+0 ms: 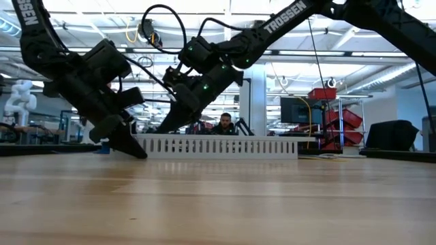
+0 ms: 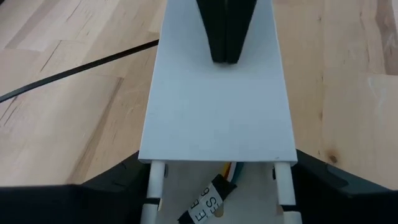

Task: Ziptie cables
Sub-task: Close the white cable duct

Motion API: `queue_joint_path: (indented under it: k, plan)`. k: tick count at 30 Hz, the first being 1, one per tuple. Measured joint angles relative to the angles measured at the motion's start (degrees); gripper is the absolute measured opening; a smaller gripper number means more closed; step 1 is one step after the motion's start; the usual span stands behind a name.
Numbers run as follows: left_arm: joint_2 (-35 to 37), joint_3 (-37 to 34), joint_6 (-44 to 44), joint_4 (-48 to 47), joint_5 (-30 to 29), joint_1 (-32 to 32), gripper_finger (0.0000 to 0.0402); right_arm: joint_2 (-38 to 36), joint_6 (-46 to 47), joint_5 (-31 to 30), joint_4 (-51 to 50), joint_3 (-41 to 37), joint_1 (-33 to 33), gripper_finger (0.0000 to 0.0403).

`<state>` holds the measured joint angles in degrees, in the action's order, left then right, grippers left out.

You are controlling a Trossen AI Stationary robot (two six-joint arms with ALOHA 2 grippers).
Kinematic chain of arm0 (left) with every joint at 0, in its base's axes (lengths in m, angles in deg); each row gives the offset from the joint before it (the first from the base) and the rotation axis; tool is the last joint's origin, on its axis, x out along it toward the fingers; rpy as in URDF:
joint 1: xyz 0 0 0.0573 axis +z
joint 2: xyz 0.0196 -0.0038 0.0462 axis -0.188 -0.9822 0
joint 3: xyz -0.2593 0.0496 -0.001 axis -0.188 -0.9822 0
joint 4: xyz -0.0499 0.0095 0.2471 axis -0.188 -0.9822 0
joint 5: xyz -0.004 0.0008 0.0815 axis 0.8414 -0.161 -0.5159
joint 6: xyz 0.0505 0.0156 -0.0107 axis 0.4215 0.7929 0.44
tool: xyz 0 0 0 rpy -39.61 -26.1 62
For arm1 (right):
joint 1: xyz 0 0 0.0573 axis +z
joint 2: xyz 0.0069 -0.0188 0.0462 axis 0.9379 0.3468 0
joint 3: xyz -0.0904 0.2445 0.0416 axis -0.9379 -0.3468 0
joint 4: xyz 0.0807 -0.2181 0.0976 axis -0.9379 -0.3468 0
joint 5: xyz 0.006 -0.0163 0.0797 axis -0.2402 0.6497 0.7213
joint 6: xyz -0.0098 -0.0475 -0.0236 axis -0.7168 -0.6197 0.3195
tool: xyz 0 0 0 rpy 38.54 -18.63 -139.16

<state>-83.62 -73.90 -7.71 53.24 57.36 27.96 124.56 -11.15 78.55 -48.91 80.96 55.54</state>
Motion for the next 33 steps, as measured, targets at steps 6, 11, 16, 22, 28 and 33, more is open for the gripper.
queue_joint_path:
  k: [6,11,16,22,28,33]
  plan:
    - [-0.61,0.13,-0.2,1.79,1.61,0.07,0.0259,2.06,0.35,1.16,8.63,-0.09,2.11,0.0]
    - [1.01,0.19,0.23,1.68,1.44,0.05,0.0259,1.36,-0.38,-2.18,10.09,-0.13,3.04,0.0]
    - [6.63,0.17,1.39,-1.58,1.42,0.0,0.0259,-2.72,-2.8,-4.23,6.99,-0.6,3.71,0.0]
    - [10.87,0.32,1.93,-3.78,1.24,-0.4,0.026,-6.45,-4.2,-4.11,3.93,-0.27,3.46,0.0]
    - [9.61,0.32,1.76,-2.29,5.01,-0.81,0.0274,-6.05,-4.2,-6.75,1.68,-0.28,3.21,0.0]
    - [6.92,0.37,1.71,-1.44,6.11,-1.13,0.0314,-5.39,-4.17,-7.35,0.11,-0.25,2.77,0.0]
